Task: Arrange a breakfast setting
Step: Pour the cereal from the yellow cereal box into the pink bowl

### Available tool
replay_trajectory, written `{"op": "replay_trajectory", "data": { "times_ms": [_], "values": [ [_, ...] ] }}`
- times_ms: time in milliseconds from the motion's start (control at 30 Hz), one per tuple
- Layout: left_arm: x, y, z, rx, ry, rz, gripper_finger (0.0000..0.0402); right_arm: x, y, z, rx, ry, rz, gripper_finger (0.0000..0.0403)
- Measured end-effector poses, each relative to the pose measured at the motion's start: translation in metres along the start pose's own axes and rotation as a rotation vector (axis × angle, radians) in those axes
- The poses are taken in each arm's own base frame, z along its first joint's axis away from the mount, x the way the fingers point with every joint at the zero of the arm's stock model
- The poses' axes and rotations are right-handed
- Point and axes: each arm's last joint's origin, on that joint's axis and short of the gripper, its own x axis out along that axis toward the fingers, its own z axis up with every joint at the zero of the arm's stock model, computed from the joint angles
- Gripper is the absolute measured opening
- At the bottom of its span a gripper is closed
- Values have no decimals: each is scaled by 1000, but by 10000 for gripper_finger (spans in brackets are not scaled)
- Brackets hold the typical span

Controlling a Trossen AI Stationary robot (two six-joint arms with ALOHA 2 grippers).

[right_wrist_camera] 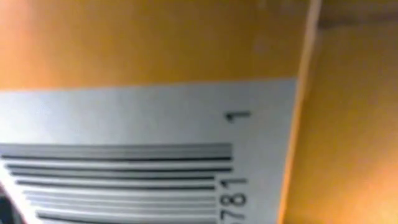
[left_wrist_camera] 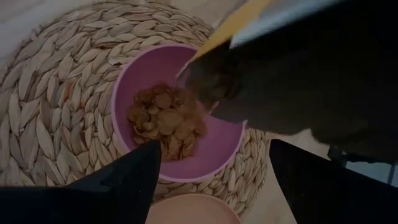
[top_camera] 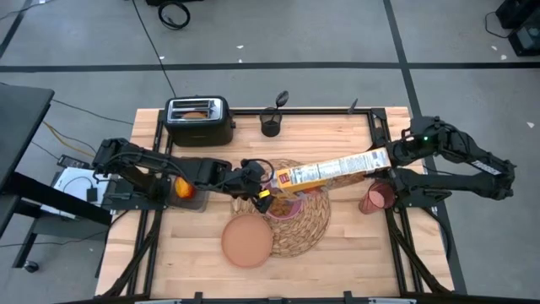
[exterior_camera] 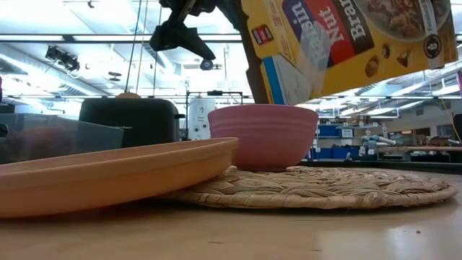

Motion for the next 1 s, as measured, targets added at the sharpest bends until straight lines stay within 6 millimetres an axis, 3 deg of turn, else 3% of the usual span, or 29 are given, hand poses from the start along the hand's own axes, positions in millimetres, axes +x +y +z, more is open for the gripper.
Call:
{"op": "replay_trajectory", "data": {
  "times_ms": [533, 733, 1000],
  "values": [
    [1, 3, 3, 12, 23, -9, 306, 9, -4, -2, 15, 76, 16, 255],
    [1, 3, 3, 12, 23, -9, 306, 5, -5, 7, 4, 23, 8, 255],
    [0, 3, 3, 14, 23, -8, 306, 5, -4, 4, 22, 48, 11, 247]
  ]
}}
